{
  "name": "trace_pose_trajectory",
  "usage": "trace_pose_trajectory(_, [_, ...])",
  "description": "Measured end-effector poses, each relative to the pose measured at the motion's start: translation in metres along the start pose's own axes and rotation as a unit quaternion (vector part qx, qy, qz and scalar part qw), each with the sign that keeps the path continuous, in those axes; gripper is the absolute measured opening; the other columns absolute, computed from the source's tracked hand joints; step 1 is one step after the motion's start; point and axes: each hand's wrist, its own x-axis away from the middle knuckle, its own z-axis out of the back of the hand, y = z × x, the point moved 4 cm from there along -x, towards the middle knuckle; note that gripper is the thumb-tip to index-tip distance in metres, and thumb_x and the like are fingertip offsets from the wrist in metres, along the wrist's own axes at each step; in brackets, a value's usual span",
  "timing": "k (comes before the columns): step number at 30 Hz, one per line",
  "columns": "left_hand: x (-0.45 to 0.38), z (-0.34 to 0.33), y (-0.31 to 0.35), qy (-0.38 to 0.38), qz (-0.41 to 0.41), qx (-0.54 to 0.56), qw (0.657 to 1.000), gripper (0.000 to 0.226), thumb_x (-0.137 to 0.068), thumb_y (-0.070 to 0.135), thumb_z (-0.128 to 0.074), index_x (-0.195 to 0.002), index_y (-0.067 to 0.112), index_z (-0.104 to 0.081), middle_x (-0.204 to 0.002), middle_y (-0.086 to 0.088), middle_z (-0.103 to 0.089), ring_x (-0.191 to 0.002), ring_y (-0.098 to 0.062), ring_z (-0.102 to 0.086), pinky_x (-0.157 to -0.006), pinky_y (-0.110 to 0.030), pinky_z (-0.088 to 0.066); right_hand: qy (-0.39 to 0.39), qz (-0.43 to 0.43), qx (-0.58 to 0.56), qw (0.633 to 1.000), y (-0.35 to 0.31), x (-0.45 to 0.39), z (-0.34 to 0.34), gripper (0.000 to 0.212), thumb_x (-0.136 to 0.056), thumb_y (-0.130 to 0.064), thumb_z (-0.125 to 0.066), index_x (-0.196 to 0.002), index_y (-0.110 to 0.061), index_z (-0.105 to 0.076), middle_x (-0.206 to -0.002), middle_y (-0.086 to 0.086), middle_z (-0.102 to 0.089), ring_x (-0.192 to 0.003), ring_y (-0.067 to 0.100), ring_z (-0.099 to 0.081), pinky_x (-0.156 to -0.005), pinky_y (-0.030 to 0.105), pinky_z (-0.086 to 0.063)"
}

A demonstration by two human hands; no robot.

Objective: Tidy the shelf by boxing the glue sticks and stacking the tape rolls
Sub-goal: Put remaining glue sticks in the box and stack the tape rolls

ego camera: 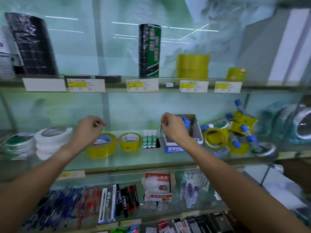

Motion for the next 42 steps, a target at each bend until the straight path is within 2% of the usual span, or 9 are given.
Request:
trace_pose_trajectory(8, [0.031,-0.083,0.091,-0.123,-0.060,0.097,0.986,0.023,-0.084,0.005,-0.060,-0.075,0.025,-0.067,-0.076,0.009,-0.068,-0.066,-0.007,-0.061,-0.061,-0.014,-0.040,0.024,-0.096,0.140,0.985,0.081,0.018,0.057,0.020,-0.085,-0.009,-0.047,-0.100,-0.012,-0.060,-0.103,0.017,-0.066,-0.097,0.038,-0.062,-0.074,0.039,-0.049])
trace_pose_trajectory(12, [0.048,-0.111,0.112,-0.162,-0.066,0.111,0.978,0.021,-0.085,0.006,-0.059,-0.077,0.022,-0.069,-0.077,0.010,-0.069,-0.067,-0.011,-0.064,-0.062,-0.014,-0.041,-0.113,-0.122,0.302,0.939,0.111,0.039,0.061,0.026,-0.091,-0.010,-0.048,-0.114,-0.004,-0.058,-0.110,0.017,-0.064,-0.102,0.034,-0.064,-0.075,0.035,-0.050])
trace_pose_trajectory(17, [0.062,-0.133,0.125,-0.191,-0.073,0.122,0.971,0.021,-0.086,0.006,-0.060,-0.078,0.023,-0.070,-0.080,0.012,-0.069,-0.068,-0.007,-0.061,-0.065,-0.019,-0.043,-0.202,-0.195,0.397,0.874,0.138,0.065,0.047,0.025,-0.092,-0.023,-0.053,-0.112,-0.013,-0.063,-0.112,0.006,-0.065,-0.100,0.029,-0.064,-0.077,0.038,-0.055])
trace_pose_trajectory(20, [0.067,-0.140,0.131,-0.205,-0.074,0.122,0.968,0.019,-0.086,0.005,-0.059,-0.083,0.017,-0.073,-0.085,0.008,-0.070,-0.069,-0.003,-0.061,-0.064,-0.012,-0.043,-0.185,-0.205,0.428,0.861,0.140,0.071,0.042,0.023,-0.089,-0.020,-0.057,-0.110,-0.014,-0.063,-0.108,0.004,-0.067,-0.094,0.028,-0.066,-0.063,0.032,-0.052])
trace_pose_trajectory(24, [0.073,-0.147,0.138,-0.223,-0.080,0.120,0.964,0.023,-0.087,0.008,-0.059,-0.080,0.027,-0.068,-0.082,0.009,-0.069,-0.072,-0.005,-0.062,-0.066,-0.018,-0.048,-0.162,-0.212,0.428,0.864,0.139,0.069,0.037,0.023,-0.087,-0.018,-0.060,-0.111,-0.016,-0.062,-0.104,0.001,-0.067,-0.089,0.025,-0.067,-0.047,0.024,-0.039])
trace_pose_trajectory(30, [0.077,-0.151,0.150,-0.223,-0.085,0.120,0.964,0.019,-0.088,0.009,-0.059,-0.081,0.024,-0.070,-0.075,0.015,-0.063,-0.067,-0.003,-0.057,-0.056,-0.007,-0.038,-0.129,-0.215,0.395,0.884,0.137,0.066,0.034,0.026,-0.087,-0.017,-0.063,-0.112,-0.013,-0.063,-0.107,0.003,-0.067,-0.094,0.024,-0.067,-0.068,0.031,-0.055])
trace_pose_trajectory(33, [0.079,-0.153,0.154,-0.225,-0.086,0.121,0.963,0.017,-0.089,0.011,-0.059,-0.084,0.022,-0.071,-0.077,0.015,-0.063,-0.069,-0.004,-0.059,-0.056,-0.005,-0.038,-0.100,-0.203,0.398,0.889,0.133,0.066,0.033,0.024,-0.087,-0.014,-0.063,-0.110,-0.013,-0.065,-0.105,0.004,-0.068,-0.092,0.024,-0.068,-0.066,0.033,-0.058])
trace_pose_trajectory(39, [0.081,-0.162,0.156,-0.242,-0.090,0.145,0.955,0.021,-0.088,0.010,-0.058,-0.080,0.026,-0.069,-0.084,0.008,-0.069,-0.075,-0.007,-0.062,-0.068,-0.018,-0.047,-0.019,-0.173,0.440,0.881,0.124,0.056,0.059,0.023,-0.091,-0.004,-0.054,-0.111,-0.009,-0.064,-0.102,0.006,-0.069,-0.092,0.025,-0.069,-0.068,0.035,-0.058])
trace_pose_trajectory(42, [0.082,-0.168,0.160,-0.246,-0.095,0.156,0.952,0.019,-0.088,0.009,-0.058,-0.082,0.022,-0.072,-0.085,0.008,-0.070,-0.077,-0.005,-0.062,-0.073,-0.020,-0.050,0.013,-0.150,0.432,0.889,0.120,0.050,0.075,0.022,-0.091,-0.005,-0.051,-0.106,-0.013,-0.065,-0.099,0.004,-0.068,-0.090,0.024,-0.069,-0.060,0.027,-0.047])
